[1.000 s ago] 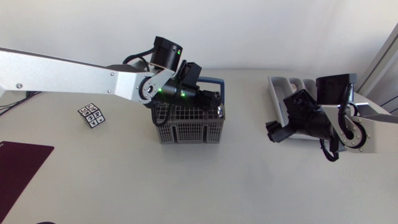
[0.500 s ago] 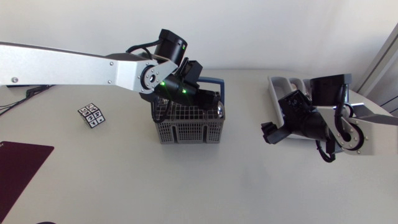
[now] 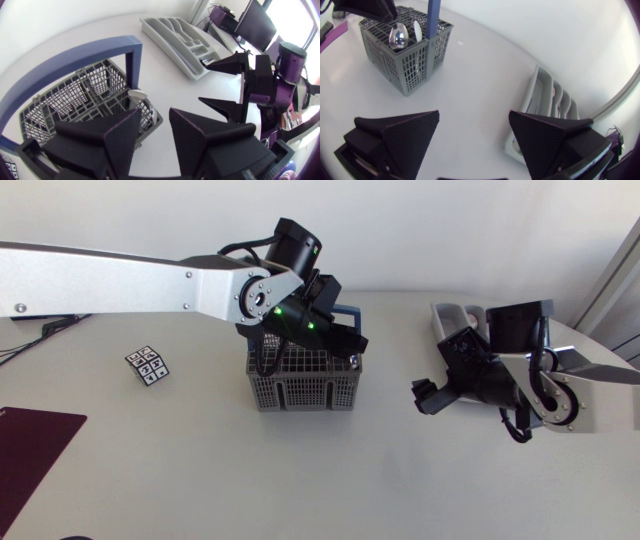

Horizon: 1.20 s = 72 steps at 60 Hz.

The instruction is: Transfer all utensils from the basket to the drawer tray.

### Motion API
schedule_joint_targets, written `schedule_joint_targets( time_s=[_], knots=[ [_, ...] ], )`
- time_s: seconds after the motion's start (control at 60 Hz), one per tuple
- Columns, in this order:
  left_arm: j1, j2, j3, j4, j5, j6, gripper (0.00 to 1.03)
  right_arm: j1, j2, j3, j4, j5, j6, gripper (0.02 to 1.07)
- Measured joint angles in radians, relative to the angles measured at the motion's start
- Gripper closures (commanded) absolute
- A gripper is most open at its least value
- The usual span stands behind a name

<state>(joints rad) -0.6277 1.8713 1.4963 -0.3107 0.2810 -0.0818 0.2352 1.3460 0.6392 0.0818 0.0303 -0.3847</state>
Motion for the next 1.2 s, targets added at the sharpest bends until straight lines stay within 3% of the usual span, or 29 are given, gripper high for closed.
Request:
schedule_joint_targets(
  time_s=[0.817, 1.2],
  knots=[
    [-0.03, 0.035, 0.021, -0.026, -0.056, 0.014, 0.63, 0.14, -0.013, 0.0, 0.002, -0.053, 0.019, 0.07],
    [-0.04, 0.058, 0.024, -0.02, -0.059, 0.023, 0.83, 0.163, -0.013, -0.006, 0.012, -0.053, 0.019, 0.07]
  ],
)
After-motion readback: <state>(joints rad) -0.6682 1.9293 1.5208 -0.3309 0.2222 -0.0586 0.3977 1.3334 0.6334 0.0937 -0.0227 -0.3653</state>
